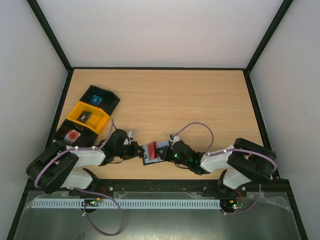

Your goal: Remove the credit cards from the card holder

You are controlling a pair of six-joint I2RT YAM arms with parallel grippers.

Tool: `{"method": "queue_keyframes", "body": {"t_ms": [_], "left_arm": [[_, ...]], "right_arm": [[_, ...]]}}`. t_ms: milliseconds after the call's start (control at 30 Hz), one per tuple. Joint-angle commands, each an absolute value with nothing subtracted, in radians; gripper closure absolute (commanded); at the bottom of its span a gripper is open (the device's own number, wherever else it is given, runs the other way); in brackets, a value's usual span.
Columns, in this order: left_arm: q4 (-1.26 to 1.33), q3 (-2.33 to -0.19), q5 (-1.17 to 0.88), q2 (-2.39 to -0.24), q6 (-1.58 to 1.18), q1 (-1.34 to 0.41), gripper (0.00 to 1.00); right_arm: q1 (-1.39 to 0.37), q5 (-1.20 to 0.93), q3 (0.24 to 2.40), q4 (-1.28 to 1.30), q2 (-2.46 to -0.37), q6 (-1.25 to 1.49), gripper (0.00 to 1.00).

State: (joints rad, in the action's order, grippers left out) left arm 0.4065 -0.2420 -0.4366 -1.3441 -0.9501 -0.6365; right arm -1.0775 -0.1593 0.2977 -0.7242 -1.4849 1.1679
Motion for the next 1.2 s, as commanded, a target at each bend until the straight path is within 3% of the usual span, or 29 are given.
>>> {"method": "queue_keyframes", "body": {"t_ms": [0,500,700,900,1000,1167], "left_arm": [[0.368,-0.231,-0.399,-1.357,-0.948,-0.642,0.97],[0.202,-0.317,-0.347,-1.157,-0.94,-0.641,0.93],[0.181,-0.323,-0.324,-1.056,-0.934,-0.641,0.8],[0.185,-0.338,-0.295,-0.953,-0.9,-0.655,0.74],[0.171,-0.345,-0.239,-0.906,-0.822,-0.692,0.61],[0.149,-0.348,-0.152,-0.828,-0.703,-0.772,0.57]], "right_arm": [[-1.08,-0.088,0.284,-0.651,-1.42,1.142,0.98],[-1.078,0.054,0.291,-0.39,-1.179,1.116,0.98],[-1.079,0.101,0.306,-0.275,-1.068,1.124,0.98],[-1.078,0.066,0.323,-0.258,-1.013,1.173,0.98],[-1.079,0.045,0.341,-0.257,-1.007,1.216,0.98],[-1.079,0.053,0.396,-0.195,-1.0,1.315,0.98]]}}
